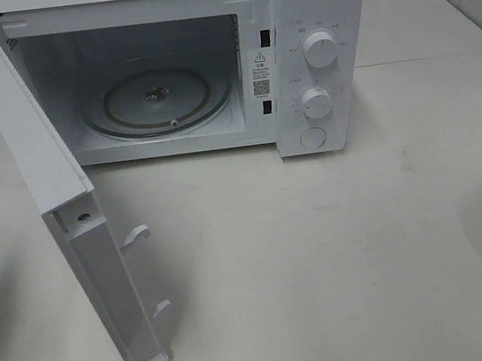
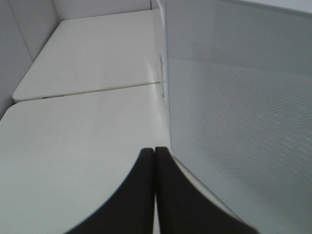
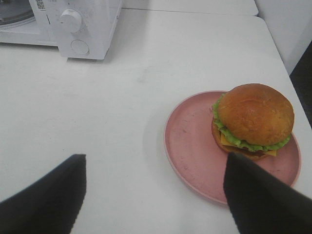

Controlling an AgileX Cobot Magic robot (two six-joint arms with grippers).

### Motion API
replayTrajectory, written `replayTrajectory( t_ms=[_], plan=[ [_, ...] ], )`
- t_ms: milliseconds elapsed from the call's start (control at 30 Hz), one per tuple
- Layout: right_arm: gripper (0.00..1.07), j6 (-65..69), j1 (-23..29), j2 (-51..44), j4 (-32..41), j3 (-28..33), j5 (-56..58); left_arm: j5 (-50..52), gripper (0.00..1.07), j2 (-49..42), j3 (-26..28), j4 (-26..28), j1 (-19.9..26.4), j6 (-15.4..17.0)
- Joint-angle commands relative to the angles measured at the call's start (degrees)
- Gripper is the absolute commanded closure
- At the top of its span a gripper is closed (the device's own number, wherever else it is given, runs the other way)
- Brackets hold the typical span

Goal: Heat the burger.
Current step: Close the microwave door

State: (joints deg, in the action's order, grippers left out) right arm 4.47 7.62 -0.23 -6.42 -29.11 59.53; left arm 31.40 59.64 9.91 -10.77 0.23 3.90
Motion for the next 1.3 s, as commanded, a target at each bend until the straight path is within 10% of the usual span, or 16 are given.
replayTrajectory(
  t_ms=[33, 567, 1300],
  plan=[
    [0.31, -0.6, -0.2, -1.5, 0.0, 0.2, -0.3, 7.5, 1.07, 4.2, 0.6, -6.2, 0.1, 4.8],
    [0.31, -0.6, -0.2, -1.5, 0.0, 0.2, -0.3, 18.4, 1.07, 13.1, 3.0, -15.7, -5.4, 8.4],
    [0.31, -0.6, -0.2, -1.5, 0.0, 0.2, -0.3, 19.0, 1.07, 22.7, 9.0, 12.0, -29.4, -4.5]
  ],
)
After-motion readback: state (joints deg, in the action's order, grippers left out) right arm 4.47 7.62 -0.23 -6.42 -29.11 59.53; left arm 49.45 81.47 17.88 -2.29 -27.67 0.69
